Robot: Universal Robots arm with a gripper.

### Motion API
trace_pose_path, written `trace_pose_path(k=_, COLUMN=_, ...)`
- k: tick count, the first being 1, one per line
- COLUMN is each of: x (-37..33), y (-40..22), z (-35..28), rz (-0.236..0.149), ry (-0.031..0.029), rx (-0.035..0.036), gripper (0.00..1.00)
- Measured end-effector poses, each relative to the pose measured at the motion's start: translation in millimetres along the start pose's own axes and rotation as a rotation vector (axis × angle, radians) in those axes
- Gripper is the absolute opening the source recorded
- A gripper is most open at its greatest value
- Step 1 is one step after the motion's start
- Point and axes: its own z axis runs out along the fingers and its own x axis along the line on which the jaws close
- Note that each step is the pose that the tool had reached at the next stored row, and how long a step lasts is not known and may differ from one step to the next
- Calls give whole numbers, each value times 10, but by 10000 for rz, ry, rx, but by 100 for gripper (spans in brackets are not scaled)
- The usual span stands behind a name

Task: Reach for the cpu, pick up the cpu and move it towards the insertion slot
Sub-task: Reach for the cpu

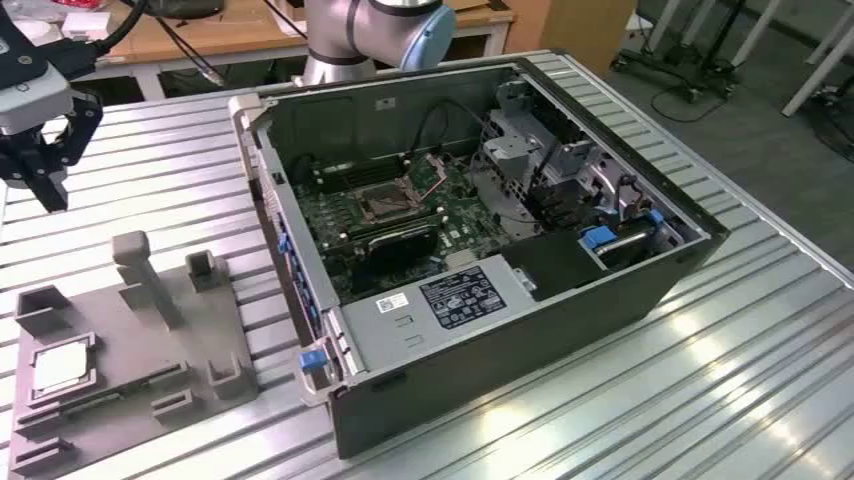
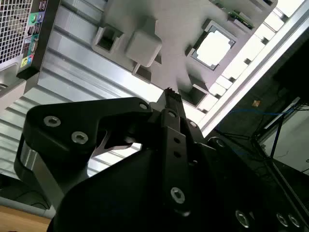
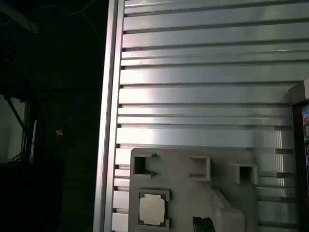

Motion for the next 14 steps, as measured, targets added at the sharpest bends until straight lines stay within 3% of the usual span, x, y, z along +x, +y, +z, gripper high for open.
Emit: trace_pose_path(k=14, x=30, y=1, z=3, rz=0, ry=0, rx=0, gripper=10)
